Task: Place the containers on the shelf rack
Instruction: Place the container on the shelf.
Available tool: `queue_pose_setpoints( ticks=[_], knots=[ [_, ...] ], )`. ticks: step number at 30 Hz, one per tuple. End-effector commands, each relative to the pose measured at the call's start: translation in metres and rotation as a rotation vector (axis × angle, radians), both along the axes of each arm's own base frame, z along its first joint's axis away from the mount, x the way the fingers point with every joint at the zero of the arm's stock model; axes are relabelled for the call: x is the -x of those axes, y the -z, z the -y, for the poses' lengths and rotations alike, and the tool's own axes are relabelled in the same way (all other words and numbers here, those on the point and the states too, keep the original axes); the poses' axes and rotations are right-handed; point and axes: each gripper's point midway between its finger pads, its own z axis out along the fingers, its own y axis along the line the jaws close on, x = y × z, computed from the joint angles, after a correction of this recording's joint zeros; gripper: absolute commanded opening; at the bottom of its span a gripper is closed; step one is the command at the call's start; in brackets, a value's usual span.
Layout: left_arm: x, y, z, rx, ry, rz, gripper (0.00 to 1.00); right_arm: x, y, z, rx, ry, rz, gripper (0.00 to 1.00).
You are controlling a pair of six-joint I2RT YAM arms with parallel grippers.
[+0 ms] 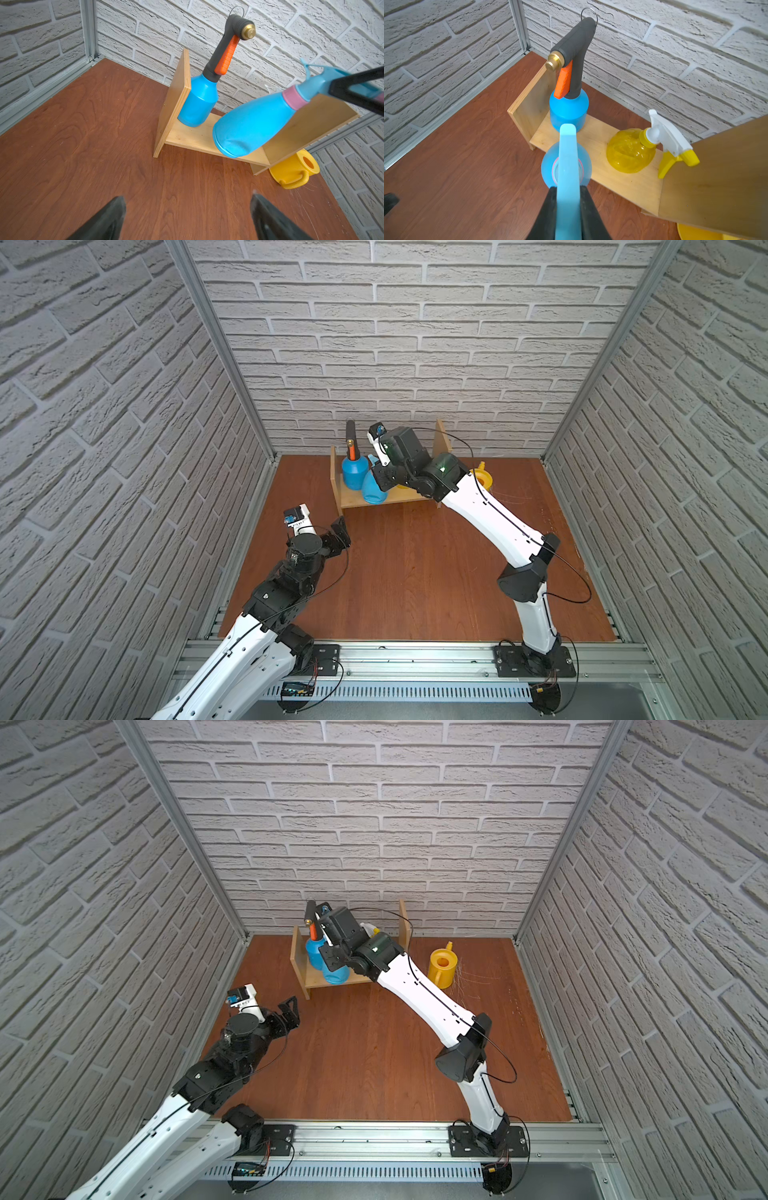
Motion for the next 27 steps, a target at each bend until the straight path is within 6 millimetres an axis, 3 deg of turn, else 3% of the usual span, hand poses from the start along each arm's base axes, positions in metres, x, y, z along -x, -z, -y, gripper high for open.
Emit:
queue_pose_setpoints(
  ticks=[1,27],
  knots=[
    [0.002,0.003,-0.008,-0.029,-0.021,0.004,0.98,-0.014,0.000,0.014,0.025,0.048,0.005,0.03],
    [-0.007,0.001,-0.002,-0.027,-0.009,0.000,0.98,-0.073,0.040,-0.003,0.016,0.090,0.048,0.05]
  ],
)
